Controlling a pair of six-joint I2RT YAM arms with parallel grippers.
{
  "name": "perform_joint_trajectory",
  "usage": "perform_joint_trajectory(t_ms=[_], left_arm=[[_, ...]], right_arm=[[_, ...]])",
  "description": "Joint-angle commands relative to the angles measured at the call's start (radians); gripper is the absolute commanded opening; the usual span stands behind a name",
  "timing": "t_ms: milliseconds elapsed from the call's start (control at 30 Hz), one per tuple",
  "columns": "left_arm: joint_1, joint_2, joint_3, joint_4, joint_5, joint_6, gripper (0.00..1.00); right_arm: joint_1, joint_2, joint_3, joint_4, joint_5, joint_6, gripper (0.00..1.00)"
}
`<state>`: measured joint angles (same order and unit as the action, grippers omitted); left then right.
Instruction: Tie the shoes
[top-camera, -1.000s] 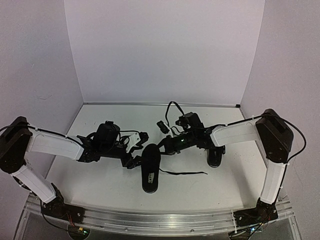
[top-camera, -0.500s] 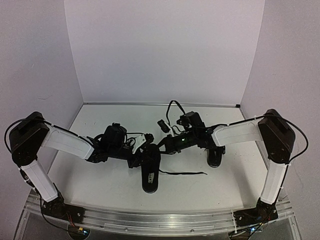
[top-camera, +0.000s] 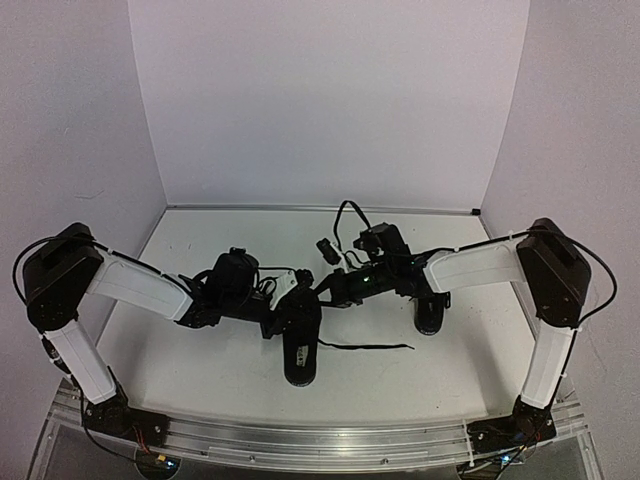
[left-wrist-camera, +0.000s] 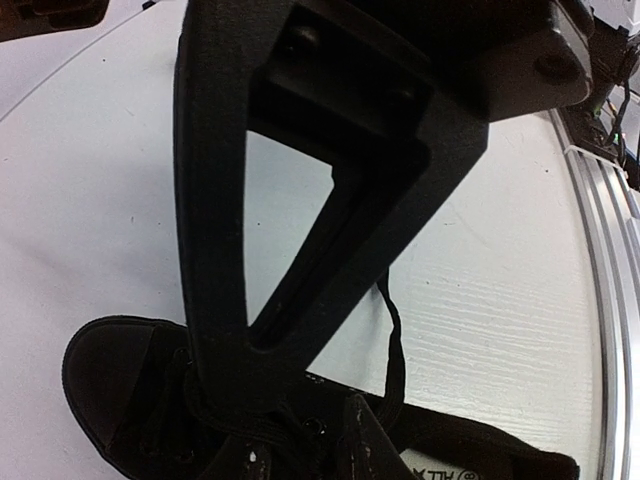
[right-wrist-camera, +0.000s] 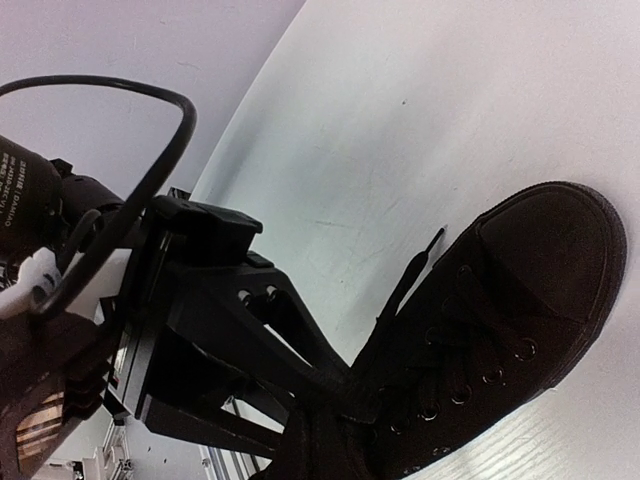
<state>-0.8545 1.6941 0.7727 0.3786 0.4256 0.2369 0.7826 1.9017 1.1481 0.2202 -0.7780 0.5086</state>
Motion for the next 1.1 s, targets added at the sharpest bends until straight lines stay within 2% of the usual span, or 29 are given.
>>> perform_joint_trajectory(t_ms=[0,133,200,333,433,500,600,800,1067], left_arm=[[-0.016,0.011,0.042,0.039,-0.007,-0.002,0.22],[-0.018,0.007,0.036,0.048,-0.023,-0.002,0.12],[-0.018,0.005,0.035,0.048,-0.027,-0.003,0.04],[-0.018,0.002,0.028,0.052,-0.033,-0.006,0.0],[-0.018,-0.001,0.027,0.046,-0.037,0.008,0.0],[-0.018,-0.001,0.027,0.044,-0.037,0.018,0.0],[-0.018,0.002,0.03,0.043,-0.032,0.025,0.0],[-0.02,0.02,0.028,0.076,-0.017,0.018,0.0],[-0.024,0.03,0.019,0.107,0.004,0.036,0.0]], right_arm=[[0.005,-0.049,-0.01,0.009,0.022,0.007,0.0],[0.005,-0.062,-0.019,0.0,0.029,0.007,0.0],[-0.002,-0.081,-0.032,-0.021,0.04,0.005,0.05],[-0.044,-0.18,-0.12,-0.114,0.087,-0.014,0.38],[-0.079,-0.273,-0.172,-0.287,0.174,-0.075,0.59],[-0.085,-0.308,-0.159,-0.469,0.283,-0.154,0.61],[-0.085,-0.335,-0.134,-0.641,0.366,-0.235,0.63],[-0.065,-0.254,0.024,-0.981,0.611,-0.443,0.63],[-0.063,-0.118,0.009,-1.067,0.721,-0.564,0.57]])
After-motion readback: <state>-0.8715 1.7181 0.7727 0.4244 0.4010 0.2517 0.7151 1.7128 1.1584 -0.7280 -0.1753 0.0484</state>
